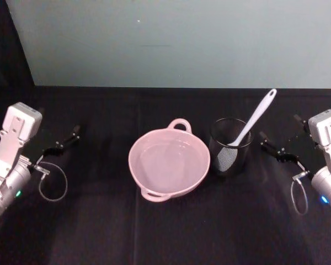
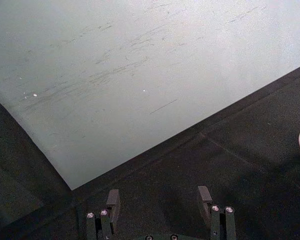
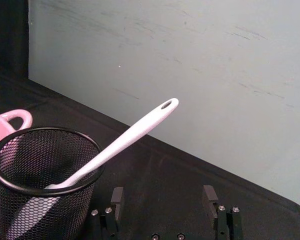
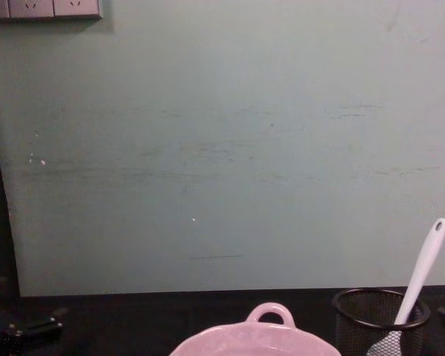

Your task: Use the one hand to pick up the spoon and stir the clear water in the bowl.

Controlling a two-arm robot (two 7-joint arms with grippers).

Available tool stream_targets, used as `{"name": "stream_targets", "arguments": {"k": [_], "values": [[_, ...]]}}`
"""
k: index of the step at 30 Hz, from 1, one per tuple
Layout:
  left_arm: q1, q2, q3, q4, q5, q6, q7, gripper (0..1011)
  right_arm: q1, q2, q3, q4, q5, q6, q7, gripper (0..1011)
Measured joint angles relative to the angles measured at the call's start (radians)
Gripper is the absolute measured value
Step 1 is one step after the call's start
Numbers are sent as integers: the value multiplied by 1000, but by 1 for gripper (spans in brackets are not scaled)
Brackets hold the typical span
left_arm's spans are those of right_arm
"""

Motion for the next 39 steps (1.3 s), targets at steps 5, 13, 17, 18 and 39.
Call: {"name": "stream_targets", "arguments": {"k": [5,13,17,18,39], "values": [[0,0,0,0,0,0,0,1011,0,0,0,0,0,0,0,1002],[0,0,0,0,0,0,0,1011,0,0,0,0,0,0,0,1002],[0,0,0,0,0,0,0,1011,0,0,0,0,0,0,0,1002],[0,0,0,0,0,0,0,1011,0,0,0,0,0,0,0,1002],[0,0,0,0,0,0,0,1011,0,0,0,0,0,0,0,1002]]}}
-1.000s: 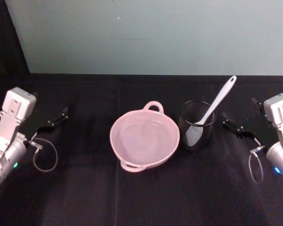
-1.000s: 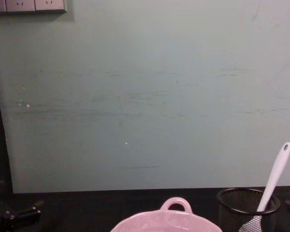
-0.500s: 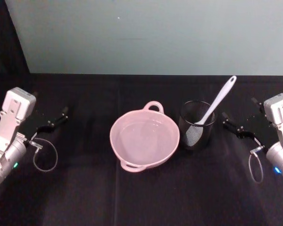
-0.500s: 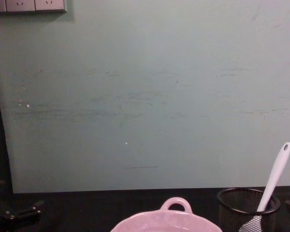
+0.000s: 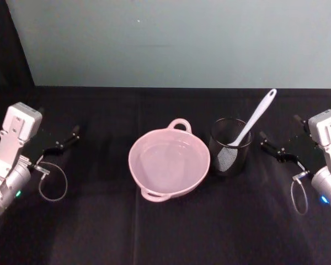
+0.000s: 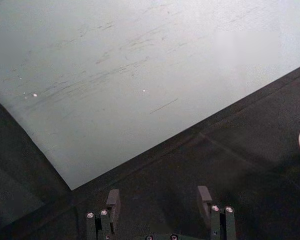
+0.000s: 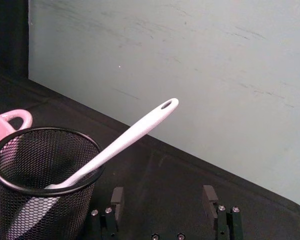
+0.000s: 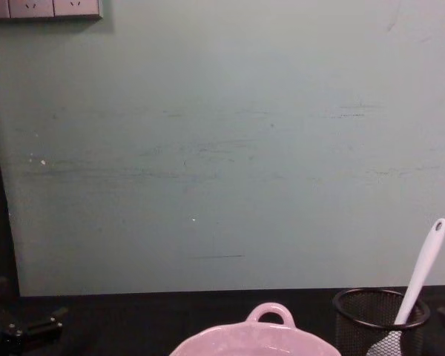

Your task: Use the one hand to pick up the spoon and stir the clear water in the bowl.

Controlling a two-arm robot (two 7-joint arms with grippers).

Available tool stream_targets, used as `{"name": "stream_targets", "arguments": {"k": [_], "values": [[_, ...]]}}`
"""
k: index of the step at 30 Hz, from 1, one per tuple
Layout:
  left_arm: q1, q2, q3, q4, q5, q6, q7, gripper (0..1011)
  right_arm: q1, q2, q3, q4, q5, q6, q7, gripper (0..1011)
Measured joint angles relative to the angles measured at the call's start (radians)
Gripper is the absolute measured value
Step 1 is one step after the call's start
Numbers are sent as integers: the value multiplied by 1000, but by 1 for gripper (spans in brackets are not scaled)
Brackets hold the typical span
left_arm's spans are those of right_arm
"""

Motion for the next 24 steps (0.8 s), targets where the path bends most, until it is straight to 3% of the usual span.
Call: {"name": "stream_targets", "arguments": {"k": [9,17,24], "values": [[0,0,0,0,0,0,0,1011,-8,4,4,-13,-7,5,-6,1002],[0,0,0,0,0,0,0,1011,-136,64,64,-174,-31,45,-63,1002],[0,0,0,0,0,0,0,1011,-212,81,119,-267,-2,28,-71,1002]]}}
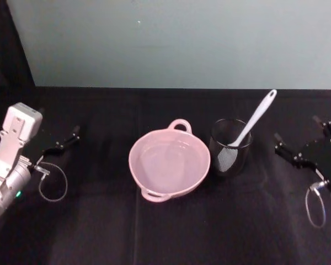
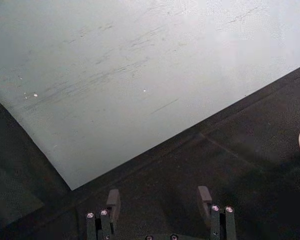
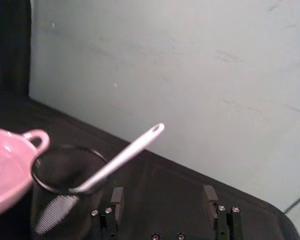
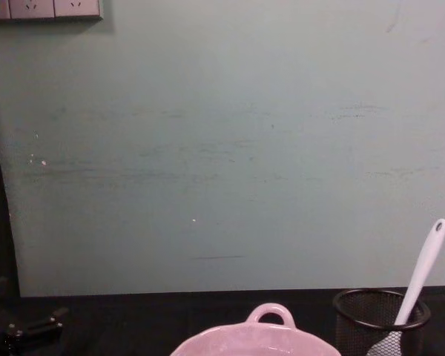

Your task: Use the one hand to pick up the spoon and stir the clear water in the bowl.

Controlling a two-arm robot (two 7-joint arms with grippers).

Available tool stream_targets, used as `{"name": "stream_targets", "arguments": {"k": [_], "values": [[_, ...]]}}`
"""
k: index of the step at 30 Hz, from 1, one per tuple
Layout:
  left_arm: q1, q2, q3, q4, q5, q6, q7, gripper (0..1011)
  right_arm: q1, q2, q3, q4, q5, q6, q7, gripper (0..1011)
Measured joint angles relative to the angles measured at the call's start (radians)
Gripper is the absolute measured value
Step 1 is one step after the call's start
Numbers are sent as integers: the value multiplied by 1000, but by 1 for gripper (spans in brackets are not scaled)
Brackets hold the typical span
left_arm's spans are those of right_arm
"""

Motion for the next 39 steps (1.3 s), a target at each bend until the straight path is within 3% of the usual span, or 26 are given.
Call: {"name": "stream_targets", "arguments": {"k": [4,8,14,18,19,25,34,39], "values": [[0,0,0,0,0,0,0,1011,-1,-20,18,-3,49,-31,40,1002],[0,0,0,0,0,0,0,1011,27,-59,29,29,128,-53,105,1002],[0,0,0,0,0,0,0,1011,96,-145,54,125,305,-60,238,1002],[0,0,0,0,0,0,0,1011,138,-196,75,186,409,-45,313,1002],[0,0,0,0,0,0,0,1011,154,-217,86,211,454,-32,340,1002],[0,0,0,0,0,0,0,1011,211,-272,122,298,585,50,423,1002],[0,0,0,0,0,0,0,1011,286,-296,126,393,681,159,494,1002],[0,0,0,0,0,0,0,1011,304,-299,118,418,714,175,517,1002]]}}
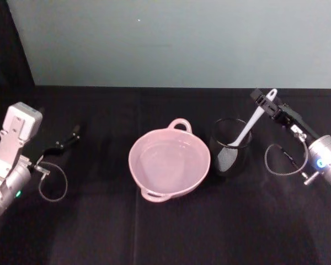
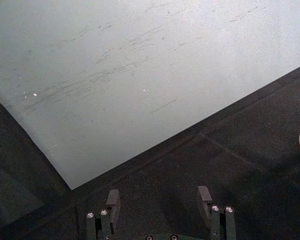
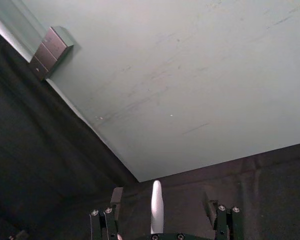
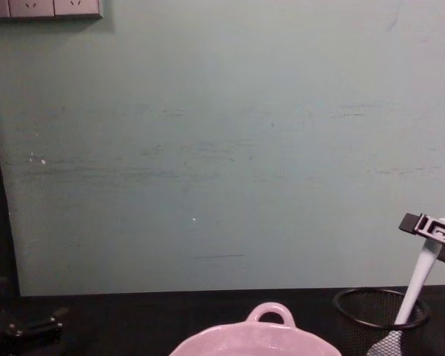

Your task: Use the one hand to pick up the spoon and stir the clear water in the bowl.

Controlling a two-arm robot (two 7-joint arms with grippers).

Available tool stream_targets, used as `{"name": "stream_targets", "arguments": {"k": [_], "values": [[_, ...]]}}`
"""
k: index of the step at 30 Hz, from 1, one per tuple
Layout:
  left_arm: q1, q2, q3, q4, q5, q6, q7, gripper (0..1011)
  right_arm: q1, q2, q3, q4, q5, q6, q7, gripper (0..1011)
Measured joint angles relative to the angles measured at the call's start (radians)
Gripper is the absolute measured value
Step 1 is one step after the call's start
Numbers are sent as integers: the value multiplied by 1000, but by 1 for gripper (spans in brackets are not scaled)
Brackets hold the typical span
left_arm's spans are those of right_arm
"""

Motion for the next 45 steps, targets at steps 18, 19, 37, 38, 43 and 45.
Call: {"name": "stream_targets", "arguments": {"k": [18,19,37,38,43,45], "values": [[0,0,0,0,0,0,0,1011,0,9,-23,-4,51,-13,-16,544],[0,0,0,0,0,0,0,1011,0,10,-25,-6,52,-13,-16,507],[0,0,0,0,0,0,0,1011,-1,44,-51,-56,28,-37,-36,110],[0,0,0,0,0,0,0,1011,-4,51,-54,-74,11,-46,-43,110],[0,0,0,0,0,0,0,1011,-10,80,-65,-144,-55,-60,-64,110],[0,0,0,0,0,0,0,1011,-8,97,-72,-179,-87,-56,-67,110]]}}
